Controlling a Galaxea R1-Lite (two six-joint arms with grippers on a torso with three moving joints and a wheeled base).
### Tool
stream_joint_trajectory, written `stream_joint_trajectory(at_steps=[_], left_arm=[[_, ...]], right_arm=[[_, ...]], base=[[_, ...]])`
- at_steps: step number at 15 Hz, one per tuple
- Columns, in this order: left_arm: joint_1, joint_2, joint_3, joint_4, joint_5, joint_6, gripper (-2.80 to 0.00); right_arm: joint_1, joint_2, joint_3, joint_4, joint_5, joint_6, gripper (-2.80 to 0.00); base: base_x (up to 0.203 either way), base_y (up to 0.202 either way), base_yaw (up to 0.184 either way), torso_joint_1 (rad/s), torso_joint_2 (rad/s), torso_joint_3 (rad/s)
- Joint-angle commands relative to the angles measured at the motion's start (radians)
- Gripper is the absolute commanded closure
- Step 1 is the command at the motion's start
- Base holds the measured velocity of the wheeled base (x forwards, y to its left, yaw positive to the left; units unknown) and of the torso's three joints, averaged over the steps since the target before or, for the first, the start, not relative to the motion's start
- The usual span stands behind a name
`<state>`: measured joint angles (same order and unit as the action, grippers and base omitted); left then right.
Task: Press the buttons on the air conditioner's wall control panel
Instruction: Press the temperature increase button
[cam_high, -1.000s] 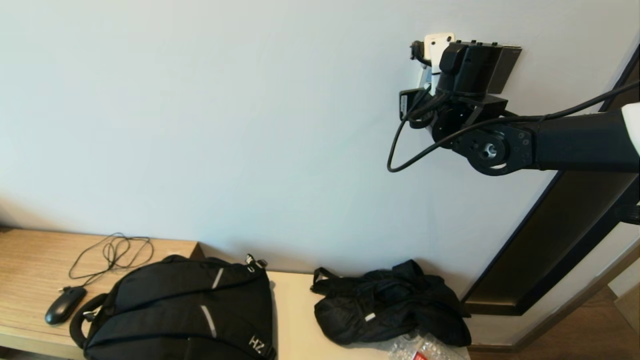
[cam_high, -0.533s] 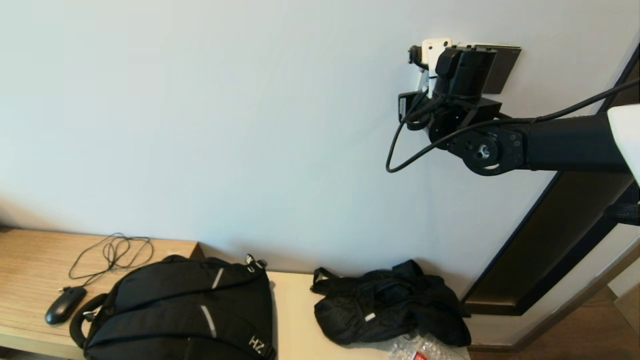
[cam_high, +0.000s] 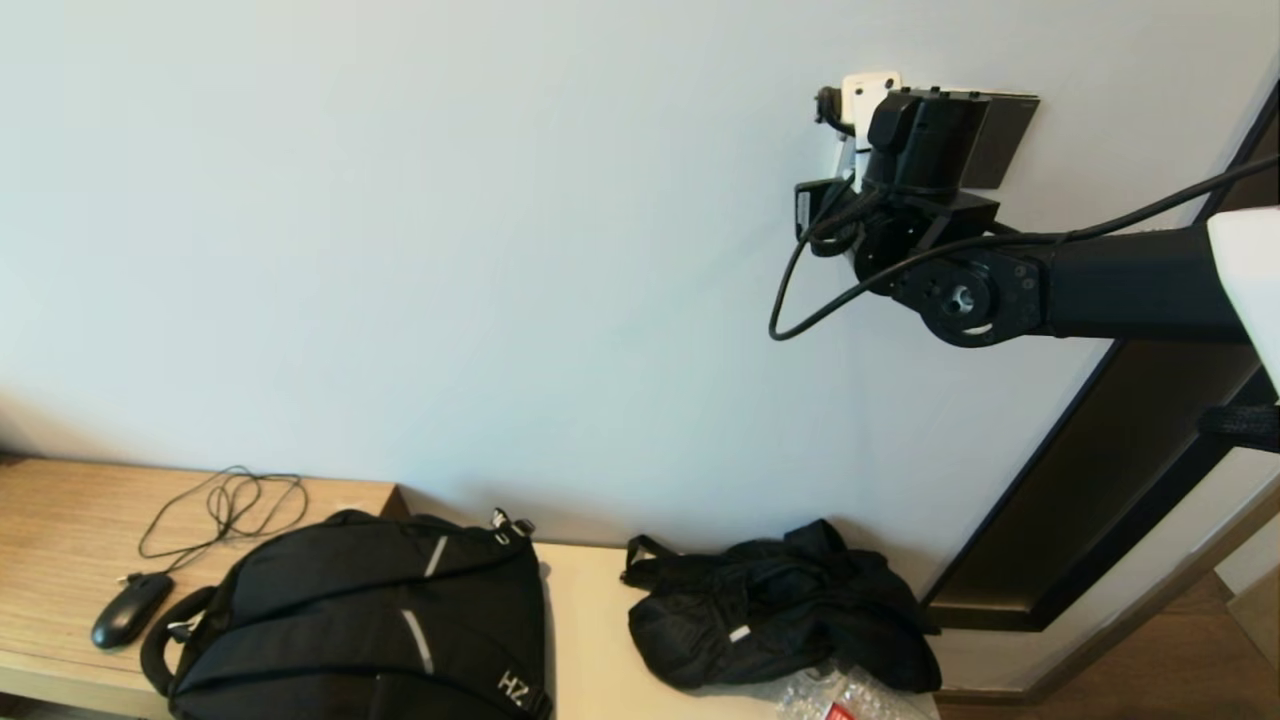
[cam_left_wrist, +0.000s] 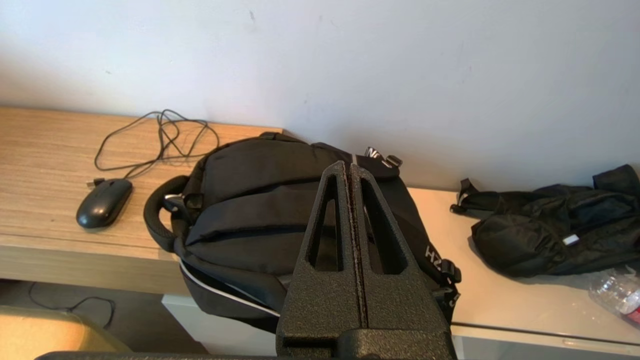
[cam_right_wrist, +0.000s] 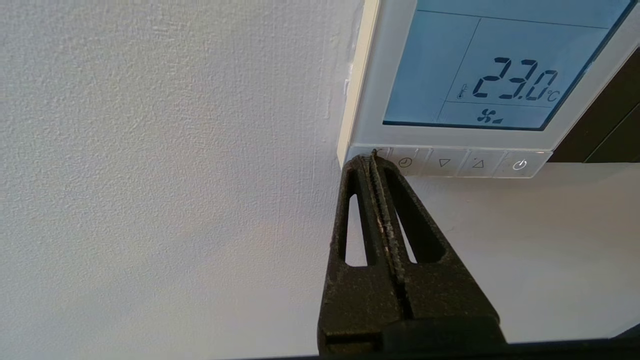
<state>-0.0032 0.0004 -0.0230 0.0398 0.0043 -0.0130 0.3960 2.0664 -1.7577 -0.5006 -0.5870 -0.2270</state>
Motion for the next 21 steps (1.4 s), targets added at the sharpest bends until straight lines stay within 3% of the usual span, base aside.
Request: stream_joint_trajectory(at_steps=[1, 9, 21], left_arm=[[0.0, 0.0, 0.0, 0.0, 0.0, 0.0, 0.0], [0.0, 0.001, 0.0, 0.0, 0.0, -0.001, 0.0], [0.0, 0.0, 0.0, 0.0, 0.0, 0.001, 0.0]], right_arm=[[0.008, -0.019, 0.012, -0.005, -0.011, -0.002, 0.0], [0.023, -0.126, 0.153, -0.045, -0.022, -0.001, 0.0], [-0.081, -0.103, 0.172, -0.049, -0.011, 0.002, 0.0]], base=[[0.0, 0.0, 0.0, 0.0, 0.0, 0.0], [0.0, 0.0, 0.0, 0.0, 0.0, 0.0], [0.0, 0.0, 0.0, 0.0, 0.0, 0.0]])
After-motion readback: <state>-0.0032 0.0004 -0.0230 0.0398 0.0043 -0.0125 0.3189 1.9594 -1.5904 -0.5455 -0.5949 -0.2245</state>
